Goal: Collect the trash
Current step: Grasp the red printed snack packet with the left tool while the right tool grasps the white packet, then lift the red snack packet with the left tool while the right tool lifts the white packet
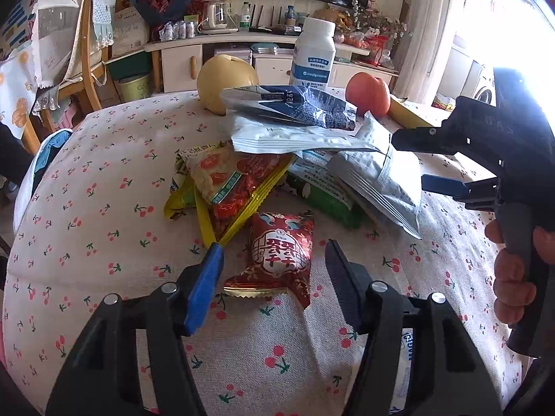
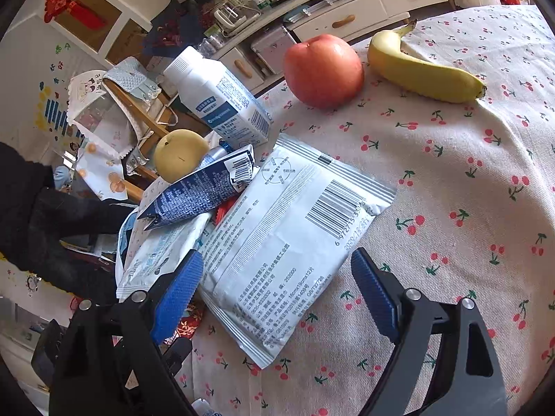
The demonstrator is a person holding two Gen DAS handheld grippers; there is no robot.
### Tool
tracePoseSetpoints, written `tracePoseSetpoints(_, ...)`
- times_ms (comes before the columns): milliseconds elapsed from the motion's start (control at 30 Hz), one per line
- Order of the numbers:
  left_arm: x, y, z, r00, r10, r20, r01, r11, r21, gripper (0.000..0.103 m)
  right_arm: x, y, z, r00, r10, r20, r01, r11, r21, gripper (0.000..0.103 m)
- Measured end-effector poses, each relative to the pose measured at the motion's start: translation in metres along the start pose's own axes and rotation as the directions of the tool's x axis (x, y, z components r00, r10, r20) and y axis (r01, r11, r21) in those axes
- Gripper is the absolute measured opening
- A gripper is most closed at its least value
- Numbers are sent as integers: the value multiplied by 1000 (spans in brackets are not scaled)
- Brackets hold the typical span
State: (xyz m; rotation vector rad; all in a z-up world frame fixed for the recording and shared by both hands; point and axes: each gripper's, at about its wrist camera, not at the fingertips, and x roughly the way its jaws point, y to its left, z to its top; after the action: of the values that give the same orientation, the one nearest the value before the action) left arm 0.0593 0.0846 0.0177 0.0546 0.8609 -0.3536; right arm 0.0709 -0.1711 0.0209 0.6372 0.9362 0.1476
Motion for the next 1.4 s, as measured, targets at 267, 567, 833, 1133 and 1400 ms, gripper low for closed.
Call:
tracePoseSetpoints(267,4,-9,-2,999,-10,-33,11,1000,10,46,13,13,4,998,-61,16,62,995,-76,93)
tracePoseSetpoints(567,0,-6,-2,1000,-17,-25,16,999,-31,43,25,22,6,988,-149,46,155,973,-172,98)
tracePoseSetpoints(833,-10,-2,-6,999,-51,-2,51,996,-67,43,32,29,2,984,-169,64,179,961,-212,99)
tracePoseSetpoints(1133,-17,15,-11,994,-107,4,107,983,-149,43,36,33,6,982,-188,6,179,926,-332,99)
tracePoseSetpoints(1400,-23,31,-12,991,-131,9,130,972,-197,43,19,28,4,926,-369,79,356,787,-504,99)
